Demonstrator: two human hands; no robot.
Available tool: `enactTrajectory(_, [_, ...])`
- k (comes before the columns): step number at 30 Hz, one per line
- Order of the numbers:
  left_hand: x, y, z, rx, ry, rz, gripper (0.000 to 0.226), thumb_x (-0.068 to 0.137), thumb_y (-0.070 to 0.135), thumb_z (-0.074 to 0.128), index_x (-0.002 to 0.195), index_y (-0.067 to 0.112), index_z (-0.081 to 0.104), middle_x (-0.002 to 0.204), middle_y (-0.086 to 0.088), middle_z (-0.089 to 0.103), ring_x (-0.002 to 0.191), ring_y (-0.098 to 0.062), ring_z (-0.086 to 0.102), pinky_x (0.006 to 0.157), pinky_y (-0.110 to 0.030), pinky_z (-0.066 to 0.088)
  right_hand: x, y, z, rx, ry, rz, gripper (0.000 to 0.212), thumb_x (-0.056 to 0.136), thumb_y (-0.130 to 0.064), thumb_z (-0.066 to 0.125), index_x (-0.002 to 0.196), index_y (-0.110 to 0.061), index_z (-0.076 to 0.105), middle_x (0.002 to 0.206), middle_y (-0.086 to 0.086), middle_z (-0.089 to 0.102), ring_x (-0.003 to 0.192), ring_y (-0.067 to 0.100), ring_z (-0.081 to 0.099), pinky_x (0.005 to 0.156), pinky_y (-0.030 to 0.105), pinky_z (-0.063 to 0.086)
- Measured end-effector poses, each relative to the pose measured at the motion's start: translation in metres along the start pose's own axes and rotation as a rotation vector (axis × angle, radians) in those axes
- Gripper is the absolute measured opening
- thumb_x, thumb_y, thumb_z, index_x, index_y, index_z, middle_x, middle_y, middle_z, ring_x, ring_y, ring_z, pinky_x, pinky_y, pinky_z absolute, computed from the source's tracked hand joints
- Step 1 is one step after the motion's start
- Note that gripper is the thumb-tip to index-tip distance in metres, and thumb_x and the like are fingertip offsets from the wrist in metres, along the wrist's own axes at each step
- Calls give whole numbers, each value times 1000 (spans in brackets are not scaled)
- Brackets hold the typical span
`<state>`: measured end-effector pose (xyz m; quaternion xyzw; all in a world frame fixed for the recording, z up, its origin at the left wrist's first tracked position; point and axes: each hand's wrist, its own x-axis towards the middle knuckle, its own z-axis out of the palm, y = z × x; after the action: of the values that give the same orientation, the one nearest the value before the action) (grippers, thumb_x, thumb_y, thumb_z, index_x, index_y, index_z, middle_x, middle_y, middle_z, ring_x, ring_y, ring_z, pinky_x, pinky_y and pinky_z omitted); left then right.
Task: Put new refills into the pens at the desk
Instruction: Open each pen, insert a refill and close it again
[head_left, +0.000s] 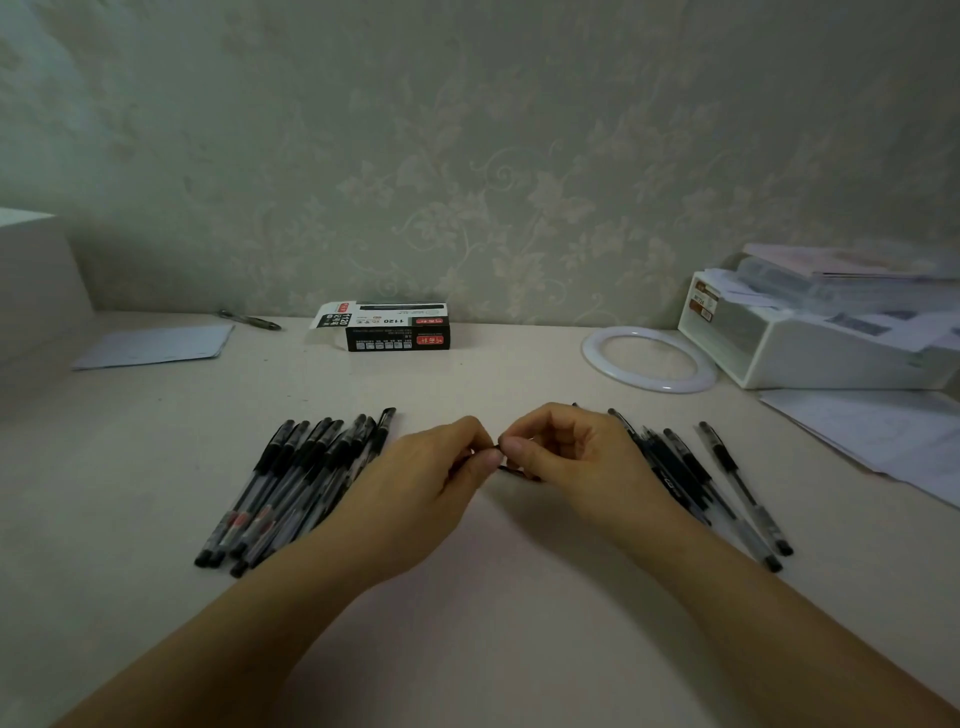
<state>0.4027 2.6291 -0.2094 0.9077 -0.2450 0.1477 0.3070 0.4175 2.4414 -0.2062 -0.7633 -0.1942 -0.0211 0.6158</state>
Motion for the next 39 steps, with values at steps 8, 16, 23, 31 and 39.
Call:
enactTrajectory(8, [0,1,-3,15,20,-11,15,93,37,56,89,32,43,76,15,52,62,-3,49,53,-14,31,-1,-1,0,-71,34,26,10,87,-28,73,97,-29,72,92,-11,72,81,8,69,76,17,55])
enactTrajectory(16, [0,2,-2,38,14,13,13,96,39,49,92,27,53,80,15,56,68,-4,52,57,-15,35,1,3,-1,-80,10,48,8,91,-23,68,87,-18,71,69,-8,70,64,1,62,62,10,47])
enactTrajectory(23, [0,3,-3,25,45,11,14,97,34,48,92,24,57,68,19,49,64,7,50,56,-8,34,0,2,1,-127,27,28,8,90,-34,68,94,-27,70,85,-15,71,72,3,65,73,19,54])
enactTrajectory(31, [0,3,-3,21,31,2,15,97,35,48,93,25,59,71,17,52,66,5,51,56,-8,34,0,1,-1,-102,-2,28,3,91,-20,69,92,-19,71,76,-12,70,69,1,64,68,14,51])
enactTrajectory(39, [-1,4,-2,-10,33,16,14,96,33,51,94,23,60,65,19,50,66,6,51,58,-8,36,-1,1,1,-148,16,63,17,92,-35,65,85,-21,71,73,-7,73,66,3,63,64,13,50])
